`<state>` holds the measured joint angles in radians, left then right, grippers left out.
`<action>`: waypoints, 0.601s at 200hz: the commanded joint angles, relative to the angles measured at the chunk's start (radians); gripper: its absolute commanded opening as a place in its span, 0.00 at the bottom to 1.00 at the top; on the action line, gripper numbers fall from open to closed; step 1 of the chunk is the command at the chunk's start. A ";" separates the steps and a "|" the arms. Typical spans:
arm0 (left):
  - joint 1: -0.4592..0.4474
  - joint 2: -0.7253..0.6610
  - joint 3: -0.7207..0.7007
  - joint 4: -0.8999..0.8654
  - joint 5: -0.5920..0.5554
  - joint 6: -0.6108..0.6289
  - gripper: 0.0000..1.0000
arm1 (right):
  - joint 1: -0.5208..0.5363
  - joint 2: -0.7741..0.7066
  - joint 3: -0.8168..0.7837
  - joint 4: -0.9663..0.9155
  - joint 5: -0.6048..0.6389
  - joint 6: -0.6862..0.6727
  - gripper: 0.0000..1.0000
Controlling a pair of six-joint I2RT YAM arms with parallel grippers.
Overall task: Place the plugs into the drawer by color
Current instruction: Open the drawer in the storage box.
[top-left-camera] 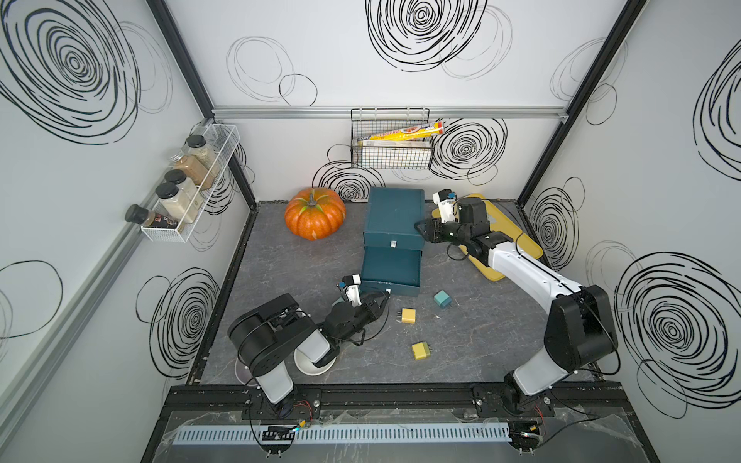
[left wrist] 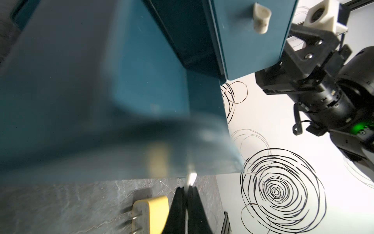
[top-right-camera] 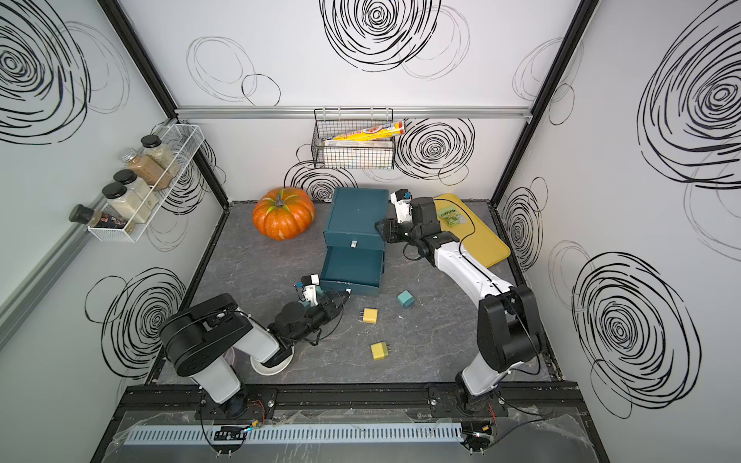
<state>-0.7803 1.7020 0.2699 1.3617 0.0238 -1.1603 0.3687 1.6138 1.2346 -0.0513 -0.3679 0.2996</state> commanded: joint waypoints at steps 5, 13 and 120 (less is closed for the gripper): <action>-0.020 -0.014 0.024 -0.063 -0.022 0.037 0.10 | 0.006 0.049 -0.028 -0.108 0.039 -0.033 0.49; -0.019 -0.019 0.013 -0.052 -0.026 0.034 0.13 | 0.006 0.046 -0.031 -0.107 0.040 -0.033 0.49; -0.016 -0.176 -0.003 -0.200 -0.067 0.083 0.62 | 0.006 0.044 0.000 -0.111 0.024 -0.031 0.52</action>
<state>-0.7940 1.5932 0.2653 1.2133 -0.0174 -1.1183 0.3691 1.6138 1.2362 -0.0475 -0.3634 0.2985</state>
